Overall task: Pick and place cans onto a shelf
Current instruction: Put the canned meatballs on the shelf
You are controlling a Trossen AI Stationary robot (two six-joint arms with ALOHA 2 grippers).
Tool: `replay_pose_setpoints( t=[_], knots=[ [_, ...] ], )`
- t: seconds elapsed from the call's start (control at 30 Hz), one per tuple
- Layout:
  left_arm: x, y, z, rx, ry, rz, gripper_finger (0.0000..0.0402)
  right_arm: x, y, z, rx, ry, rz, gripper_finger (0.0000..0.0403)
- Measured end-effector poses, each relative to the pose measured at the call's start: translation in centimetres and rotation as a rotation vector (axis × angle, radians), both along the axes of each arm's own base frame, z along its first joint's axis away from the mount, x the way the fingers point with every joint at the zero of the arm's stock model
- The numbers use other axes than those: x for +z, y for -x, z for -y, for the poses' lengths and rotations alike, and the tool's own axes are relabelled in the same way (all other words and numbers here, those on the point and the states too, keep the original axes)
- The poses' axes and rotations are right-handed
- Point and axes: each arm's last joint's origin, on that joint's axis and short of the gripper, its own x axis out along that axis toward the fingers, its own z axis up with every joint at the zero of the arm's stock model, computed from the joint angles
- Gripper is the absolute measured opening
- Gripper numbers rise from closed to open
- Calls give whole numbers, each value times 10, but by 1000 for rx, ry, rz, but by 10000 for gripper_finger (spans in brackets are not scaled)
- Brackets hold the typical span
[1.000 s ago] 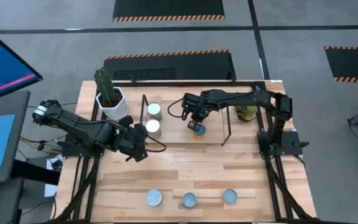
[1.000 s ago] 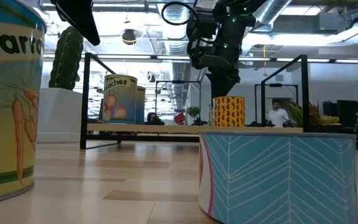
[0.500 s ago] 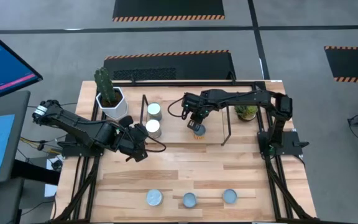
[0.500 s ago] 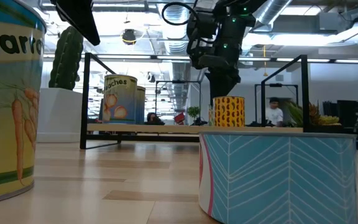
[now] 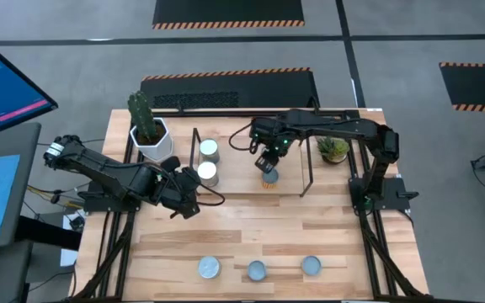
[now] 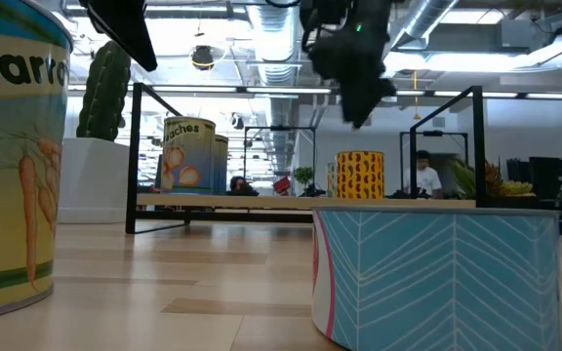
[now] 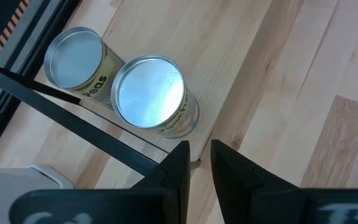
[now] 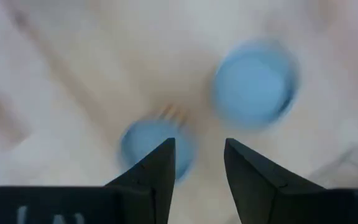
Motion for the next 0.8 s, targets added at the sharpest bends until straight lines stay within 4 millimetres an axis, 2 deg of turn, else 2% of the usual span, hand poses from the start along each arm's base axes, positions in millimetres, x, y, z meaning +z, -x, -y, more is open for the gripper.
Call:
replay_pose_setpoints(
  t=[0.13,0.27,0.43,0.57,0.67,0.8],
  knots=[
    [0,0,0,4,2,2,52,15,10,-31,8,-235,-91,154],
    [0,0,0,7,-2,5,52,23,19,-78,117,-302,-189,148],
    [0,0,0,8,-4,10,52,25,32,-146,301,-263,-238,141],
    [1,-2,1,7,7,24,52,23,46,-195,398,-134,-248,134],
    [1,-4,2,-11,20,36,52,22,57,-225,389,-24,-214,131],
    [2,-7,3,-48,30,52,52,22,70,-257,260,55,-129,128]
  ],
)
